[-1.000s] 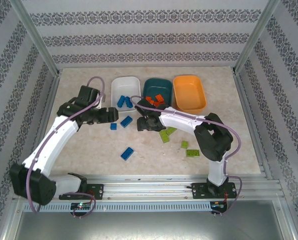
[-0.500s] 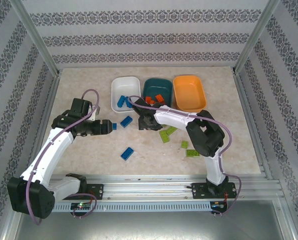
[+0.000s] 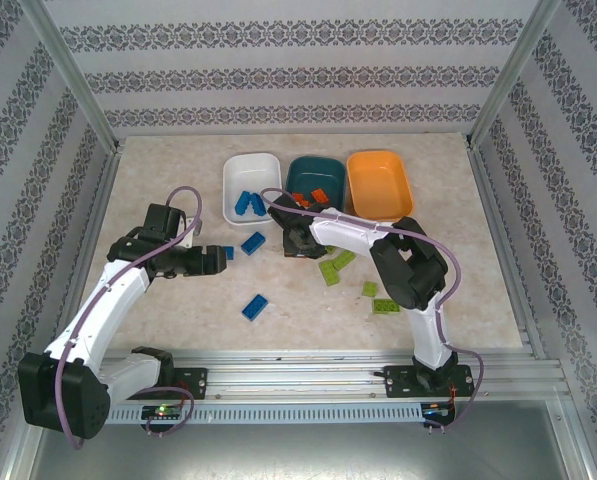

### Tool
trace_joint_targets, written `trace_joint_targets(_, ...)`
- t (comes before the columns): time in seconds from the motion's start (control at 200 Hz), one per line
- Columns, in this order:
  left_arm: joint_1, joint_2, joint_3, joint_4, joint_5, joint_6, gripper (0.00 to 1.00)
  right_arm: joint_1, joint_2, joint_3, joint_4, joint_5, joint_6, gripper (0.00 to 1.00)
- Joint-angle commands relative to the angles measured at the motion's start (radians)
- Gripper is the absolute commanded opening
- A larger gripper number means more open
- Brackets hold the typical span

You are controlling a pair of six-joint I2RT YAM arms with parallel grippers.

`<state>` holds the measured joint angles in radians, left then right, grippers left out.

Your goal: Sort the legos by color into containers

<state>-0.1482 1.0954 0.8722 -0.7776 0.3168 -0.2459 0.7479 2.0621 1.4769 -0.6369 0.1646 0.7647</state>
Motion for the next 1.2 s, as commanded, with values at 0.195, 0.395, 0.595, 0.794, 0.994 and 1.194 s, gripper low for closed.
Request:
trace_joint_targets(0.195, 0.014, -0.003, -0.012, 0.027, 0.017, 0.016, 0.92, 0.013, -0.03, -0.04, 0.024, -0.006, 0.007, 0.28)
trace_joint_targets(0.395, 0.013, -0.006, -0.017, 0.037, 0.057, 0.025, 0.93, 0.031, -0.13, -0.07, 0.037, -0.029, -0.003, 0.28)
trace_joint_targets(0.595, 0.013, -0.012, -0.032, 0.072, 0.13, 0.018, 0.94, 0.027, -0.256, -0.058, 0.02, -0.028, -0.057, 0.29)
trace_joint_targets(0.794, 0.006, -0.014, -0.048, 0.126, 0.254, 0.012, 0.96, -0.053, -0.306, 0.029, -0.014, -0.038, -0.15, 0.3)
trace_joint_targets(0.994, -0.054, -0.018, -0.063, 0.164, 0.326, 0.017, 1.0, -0.166, -0.203, 0.194, -0.053, -0.086, -0.223, 0.3)
trace_joint_targets(1.194, -0.129, -0.006, -0.07, 0.176, 0.353, 0.029, 1.0, -0.248, -0.024, 0.375, -0.074, -0.133, -0.247, 0.3)
